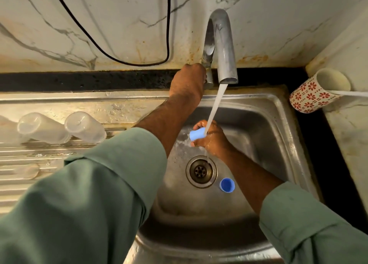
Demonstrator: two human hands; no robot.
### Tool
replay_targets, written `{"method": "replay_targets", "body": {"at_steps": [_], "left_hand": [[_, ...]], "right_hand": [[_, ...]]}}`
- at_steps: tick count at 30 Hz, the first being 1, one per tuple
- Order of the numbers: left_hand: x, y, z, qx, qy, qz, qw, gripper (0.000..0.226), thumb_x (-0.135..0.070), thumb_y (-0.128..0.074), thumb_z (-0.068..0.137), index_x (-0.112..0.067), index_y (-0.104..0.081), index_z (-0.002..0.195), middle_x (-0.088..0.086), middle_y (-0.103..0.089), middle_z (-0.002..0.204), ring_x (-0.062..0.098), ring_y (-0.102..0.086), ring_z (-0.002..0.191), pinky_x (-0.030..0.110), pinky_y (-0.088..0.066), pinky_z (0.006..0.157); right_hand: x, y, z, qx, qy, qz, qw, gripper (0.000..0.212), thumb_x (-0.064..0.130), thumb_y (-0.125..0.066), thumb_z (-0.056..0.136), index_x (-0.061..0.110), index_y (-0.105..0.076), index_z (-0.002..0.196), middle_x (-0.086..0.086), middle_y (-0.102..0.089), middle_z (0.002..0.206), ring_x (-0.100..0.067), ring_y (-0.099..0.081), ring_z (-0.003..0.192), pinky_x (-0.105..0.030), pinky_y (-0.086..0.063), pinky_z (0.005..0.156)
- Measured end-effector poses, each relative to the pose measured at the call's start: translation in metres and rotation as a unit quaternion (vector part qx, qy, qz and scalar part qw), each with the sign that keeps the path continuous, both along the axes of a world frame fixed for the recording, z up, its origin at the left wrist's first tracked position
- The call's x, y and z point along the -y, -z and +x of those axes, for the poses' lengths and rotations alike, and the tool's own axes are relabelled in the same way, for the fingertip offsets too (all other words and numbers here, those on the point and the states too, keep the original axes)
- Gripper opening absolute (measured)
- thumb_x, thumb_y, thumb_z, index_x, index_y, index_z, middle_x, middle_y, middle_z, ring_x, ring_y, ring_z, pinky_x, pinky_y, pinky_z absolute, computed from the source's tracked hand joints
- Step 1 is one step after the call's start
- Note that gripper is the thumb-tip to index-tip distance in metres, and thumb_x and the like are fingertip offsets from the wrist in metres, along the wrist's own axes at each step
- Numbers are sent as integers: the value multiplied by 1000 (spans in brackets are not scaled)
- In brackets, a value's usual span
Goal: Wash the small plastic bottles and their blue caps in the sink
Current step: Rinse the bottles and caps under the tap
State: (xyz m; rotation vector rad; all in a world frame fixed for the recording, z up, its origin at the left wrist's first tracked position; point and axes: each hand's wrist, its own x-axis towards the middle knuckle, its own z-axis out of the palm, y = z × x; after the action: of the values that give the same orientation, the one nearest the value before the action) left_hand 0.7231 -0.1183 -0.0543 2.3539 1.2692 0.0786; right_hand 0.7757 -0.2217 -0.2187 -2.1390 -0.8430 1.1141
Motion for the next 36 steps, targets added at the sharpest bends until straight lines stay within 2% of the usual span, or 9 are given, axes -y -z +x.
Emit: {"method": "replay_targets", "body": {"at_steps": [5,10,14,19,21,24,26,33,36], "left_hand": [[1,-1,0,3,2,1,1000,28,-11,-56,100,-4,-58,127,15,-61,125,31,-60,114,36,-49,94],[2,-2,1,16,-8,-13,1000,27,-11,-56,100,-4,-58,126,15,-61,124,31,-60,113,36,-49,94],[2,-3,3,37,-23,-32,999,25,-12,-57,100,-5,-59,123,15,-63,121,30,-62,111,36,-50,93],[-2,9,8,122,-112,-90,982,18,-10,-63,96,-9,-67,113,6,-64,104,21,-62,98,26,-48,83],[-4,17,6,242,-209,-176,931,13,-7,-70,89,-10,-69,101,-3,-65,93,15,-64,87,23,-53,82],[7,23,3,417,-345,-324,776,15,2,-72,85,-10,-63,81,0,-69,76,13,-69,73,37,-62,77],[15,30,3,461,-346,-338,744,21,4,-70,86,-12,-64,75,-7,-67,62,7,-65,65,39,-61,78],[23,20,2,303,-158,-197,919,18,-6,-54,98,-6,-64,113,-7,-56,80,14,-57,83,35,-54,89],[15,17,-10,197,-55,-144,968,36,-10,-55,99,-4,-56,135,3,-63,102,23,-61,102,17,-41,76]], "right_hand": [[23,13,-2,23,-31,129,991,4,14,-61,89,17,-59,87,-5,-61,87,-14,-63,78,-24,-54,63],[35,10,-15,-36,5,229,973,20,20,-53,86,8,-47,72,-8,-40,60,-19,-44,53,-27,-40,53],[41,21,-5,140,-57,182,972,9,12,-55,94,5,-58,90,-11,-51,84,-11,-53,75,-22,-42,71],[45,31,-3,156,-67,138,976,52,-4,-75,75,7,-61,124,-1,-52,126,-15,-52,115,-17,-44,97],[43,27,-4,125,-30,154,980,50,-4,-75,75,7,-61,122,5,-47,120,-12,-52,108,-10,-43,89],[41,30,-5,74,32,204,976,58,-3,-83,68,5,-60,119,3,-47,114,-16,-56,101,-6,-45,82],[41,27,-7,70,50,206,975,61,-3,-84,66,4,-59,120,1,-48,115,-15,-57,100,-7,-45,83],[40,22,-12,114,5,194,974,61,-2,-82,69,10,-61,125,-1,-58,120,-28,-56,110,-40,-52,93],[32,-5,-11,106,44,228,967,61,7,-82,71,20,-60,127,6,-60,120,-9,-57,109,-23,-48,93]]}}
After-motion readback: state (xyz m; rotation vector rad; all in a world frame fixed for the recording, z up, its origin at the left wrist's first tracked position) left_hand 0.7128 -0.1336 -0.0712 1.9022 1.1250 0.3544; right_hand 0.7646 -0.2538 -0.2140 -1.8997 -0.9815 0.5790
